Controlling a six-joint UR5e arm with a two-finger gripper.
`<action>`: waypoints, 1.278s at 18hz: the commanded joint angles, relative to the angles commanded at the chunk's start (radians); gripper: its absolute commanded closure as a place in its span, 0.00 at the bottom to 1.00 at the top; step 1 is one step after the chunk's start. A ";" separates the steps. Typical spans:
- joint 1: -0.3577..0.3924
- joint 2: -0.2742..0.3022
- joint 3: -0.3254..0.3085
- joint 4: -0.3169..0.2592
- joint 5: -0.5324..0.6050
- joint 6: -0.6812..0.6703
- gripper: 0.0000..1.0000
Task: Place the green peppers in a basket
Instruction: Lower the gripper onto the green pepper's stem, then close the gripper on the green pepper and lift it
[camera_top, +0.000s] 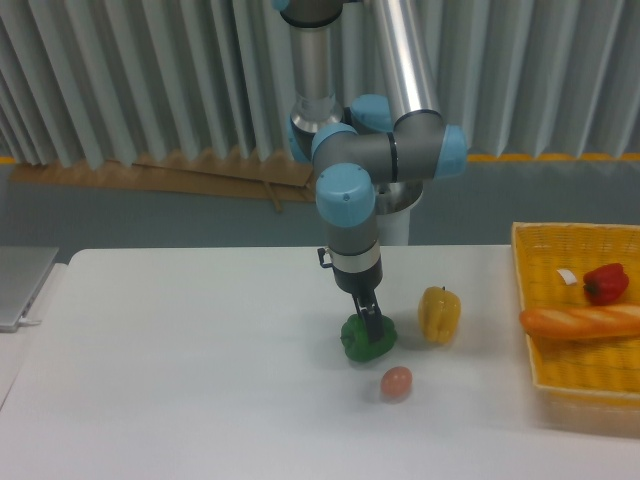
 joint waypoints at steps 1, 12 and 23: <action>-0.002 -0.003 -0.006 0.008 0.018 0.002 0.00; -0.023 -0.037 -0.037 0.008 0.094 -0.021 0.00; -0.067 -0.072 -0.049 0.052 0.101 -0.110 0.00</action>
